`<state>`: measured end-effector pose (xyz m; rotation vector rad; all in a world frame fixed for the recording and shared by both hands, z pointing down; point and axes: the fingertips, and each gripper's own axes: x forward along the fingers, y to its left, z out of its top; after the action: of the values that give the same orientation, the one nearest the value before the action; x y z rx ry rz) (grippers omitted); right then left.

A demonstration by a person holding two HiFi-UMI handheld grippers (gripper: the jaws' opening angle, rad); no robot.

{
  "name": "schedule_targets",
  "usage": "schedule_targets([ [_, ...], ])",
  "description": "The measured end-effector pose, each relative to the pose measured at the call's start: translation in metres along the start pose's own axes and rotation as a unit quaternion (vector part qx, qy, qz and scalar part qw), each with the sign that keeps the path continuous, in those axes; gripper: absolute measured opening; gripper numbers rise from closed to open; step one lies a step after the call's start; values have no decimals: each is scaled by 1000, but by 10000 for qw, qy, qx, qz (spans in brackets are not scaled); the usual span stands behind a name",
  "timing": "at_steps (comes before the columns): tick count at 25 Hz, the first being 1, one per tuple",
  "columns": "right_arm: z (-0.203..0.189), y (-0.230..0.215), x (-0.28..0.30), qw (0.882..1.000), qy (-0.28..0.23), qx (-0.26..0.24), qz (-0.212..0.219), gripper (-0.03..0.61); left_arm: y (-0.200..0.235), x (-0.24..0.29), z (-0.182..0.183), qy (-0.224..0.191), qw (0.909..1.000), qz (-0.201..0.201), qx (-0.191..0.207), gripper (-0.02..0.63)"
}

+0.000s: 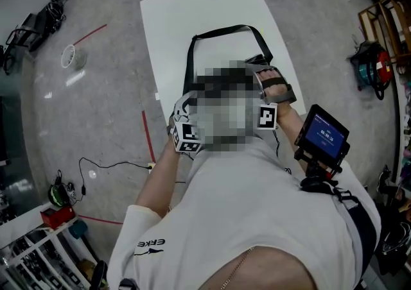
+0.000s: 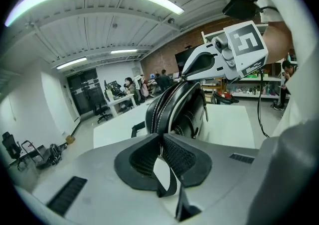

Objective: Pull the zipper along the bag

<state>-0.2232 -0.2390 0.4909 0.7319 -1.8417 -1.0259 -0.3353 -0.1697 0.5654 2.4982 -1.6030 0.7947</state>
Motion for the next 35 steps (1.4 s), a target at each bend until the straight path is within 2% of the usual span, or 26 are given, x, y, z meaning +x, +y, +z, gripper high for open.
schedule_targets([
  [5, -3, -1, 2, 9999, 83, -53, -18, 17, -1, 6, 2, -11, 9997, -11, 258, 8],
  [12, -31, -1, 8, 9984, 524, -169, -107, 17, -20, 34, 8, -13, 9980, -254, 576, 3],
  [35, -46, -1, 14, 9944, 963, -424, 35, 17, -55, 74, 35, -202, 9926, -846, 849, 3],
])
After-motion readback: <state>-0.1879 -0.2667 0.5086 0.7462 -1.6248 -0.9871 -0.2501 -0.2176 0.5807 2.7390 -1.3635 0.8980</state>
